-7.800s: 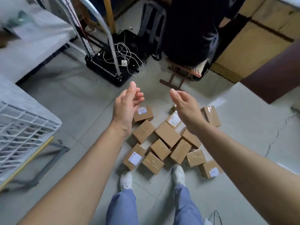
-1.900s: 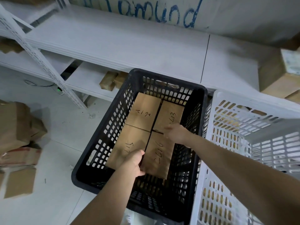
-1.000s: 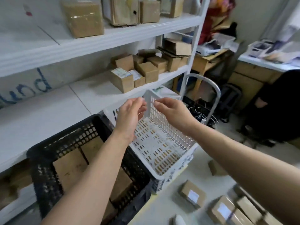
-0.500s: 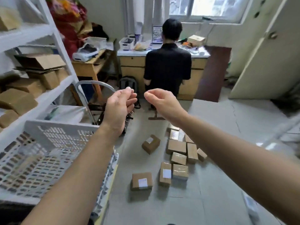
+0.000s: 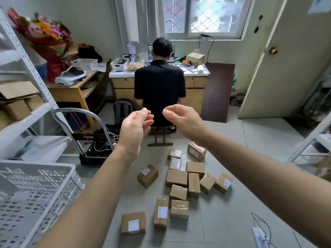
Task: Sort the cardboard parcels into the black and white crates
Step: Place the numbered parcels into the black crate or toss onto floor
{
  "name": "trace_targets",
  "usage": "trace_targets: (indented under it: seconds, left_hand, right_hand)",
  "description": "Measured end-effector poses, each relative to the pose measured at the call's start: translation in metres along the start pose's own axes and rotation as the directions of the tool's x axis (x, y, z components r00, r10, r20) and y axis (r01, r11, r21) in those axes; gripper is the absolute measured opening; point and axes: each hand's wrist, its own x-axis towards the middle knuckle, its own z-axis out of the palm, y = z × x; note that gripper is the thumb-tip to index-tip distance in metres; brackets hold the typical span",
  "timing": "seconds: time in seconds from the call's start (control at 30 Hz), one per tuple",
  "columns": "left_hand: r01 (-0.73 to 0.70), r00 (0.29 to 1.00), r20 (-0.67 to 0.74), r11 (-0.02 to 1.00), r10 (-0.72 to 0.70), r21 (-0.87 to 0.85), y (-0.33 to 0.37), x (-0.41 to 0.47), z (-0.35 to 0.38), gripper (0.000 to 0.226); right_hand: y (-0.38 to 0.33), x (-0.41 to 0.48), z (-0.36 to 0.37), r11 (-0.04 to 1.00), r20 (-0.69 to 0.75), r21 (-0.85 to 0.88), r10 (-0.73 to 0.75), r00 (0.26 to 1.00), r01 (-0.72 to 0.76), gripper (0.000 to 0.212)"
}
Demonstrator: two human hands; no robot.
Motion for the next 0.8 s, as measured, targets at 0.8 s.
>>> trace_targets:
  seconds: [0.8]
  left_hand:
    - [-0.102, 0.954, 0.270, 0.989, 0.128, -0.109, 0.066, 0.068, 0.114, 0.025]
  right_hand:
    - [-0.039, 0.039, -0.113, 0.995, -0.279, -0.070, -0.085, 0.956, 0.068, 0.023]
